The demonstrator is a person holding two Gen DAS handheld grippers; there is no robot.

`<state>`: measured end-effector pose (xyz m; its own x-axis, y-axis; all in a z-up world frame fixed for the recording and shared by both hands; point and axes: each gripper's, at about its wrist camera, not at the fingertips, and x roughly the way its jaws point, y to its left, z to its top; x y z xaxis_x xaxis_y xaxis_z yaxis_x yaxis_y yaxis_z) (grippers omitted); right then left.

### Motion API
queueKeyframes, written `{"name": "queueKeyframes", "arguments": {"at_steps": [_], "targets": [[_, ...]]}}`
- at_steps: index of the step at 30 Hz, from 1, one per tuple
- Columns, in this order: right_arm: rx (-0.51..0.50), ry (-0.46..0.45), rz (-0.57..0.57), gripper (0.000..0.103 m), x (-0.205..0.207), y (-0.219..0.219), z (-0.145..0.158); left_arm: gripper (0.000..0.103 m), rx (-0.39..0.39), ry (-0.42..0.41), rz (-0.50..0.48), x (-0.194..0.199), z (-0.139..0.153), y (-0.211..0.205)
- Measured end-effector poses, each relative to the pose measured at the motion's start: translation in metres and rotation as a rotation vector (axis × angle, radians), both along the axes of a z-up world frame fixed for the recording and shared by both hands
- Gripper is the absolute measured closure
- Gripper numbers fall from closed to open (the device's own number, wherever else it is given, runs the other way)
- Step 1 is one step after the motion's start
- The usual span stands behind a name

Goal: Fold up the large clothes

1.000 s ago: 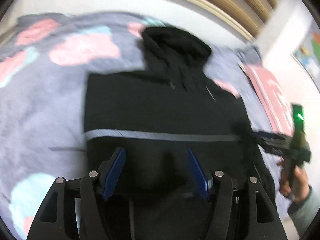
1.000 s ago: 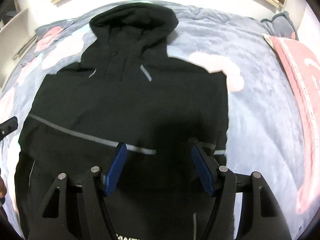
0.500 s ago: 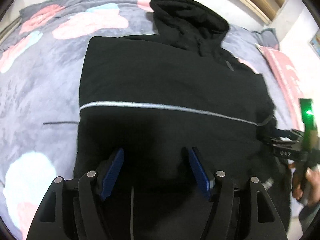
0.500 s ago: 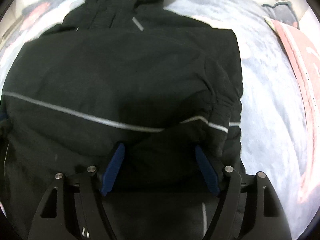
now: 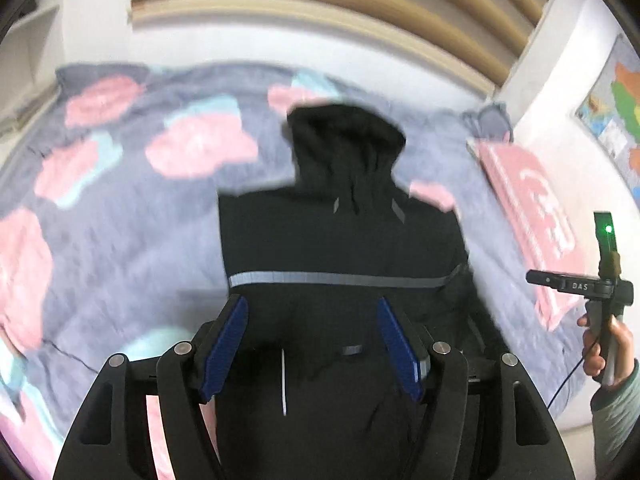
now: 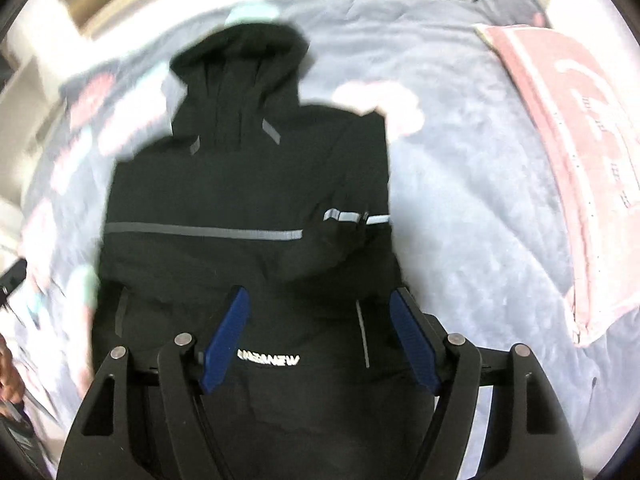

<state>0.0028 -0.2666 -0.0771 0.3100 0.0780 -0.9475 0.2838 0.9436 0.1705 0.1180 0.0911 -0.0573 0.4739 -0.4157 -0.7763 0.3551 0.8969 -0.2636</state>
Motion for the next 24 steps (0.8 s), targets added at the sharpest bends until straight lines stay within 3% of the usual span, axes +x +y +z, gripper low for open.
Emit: {"name": "queueKeyframes", "arguments": {"at_steps": [5, 10, 12, 17, 24], "targets": [[0.038, -0.109, -0.044, 0.026, 0.031, -0.02, 0.05, 0.034, -0.068, -0.059, 0.035, 0.043, 0.038, -0.012], [-0.018, -0.146, -0.048, 0.026, 0.077, -0.025, 0.053, 0.034, -0.093, -0.071, 0.056, 0.104, 0.041, -0.044], [-0.046, -0.148, -0.067, 0.026, 0.097, -0.029, 0.043, 0.034, -0.093, -0.06, 0.066, 0.134, 0.031, -0.061], [0.024, -0.133, -0.068, 0.026, 0.169, -0.034, -0.006, 0.034, -0.082, -0.016, 0.1, 0.218, -0.009, -0.097], [0.07, -0.118, -0.032, 0.026, 0.266, -0.029, -0.086, 0.034, 0.023, 0.045, 0.105, 0.316, -0.086, -0.141]]}}
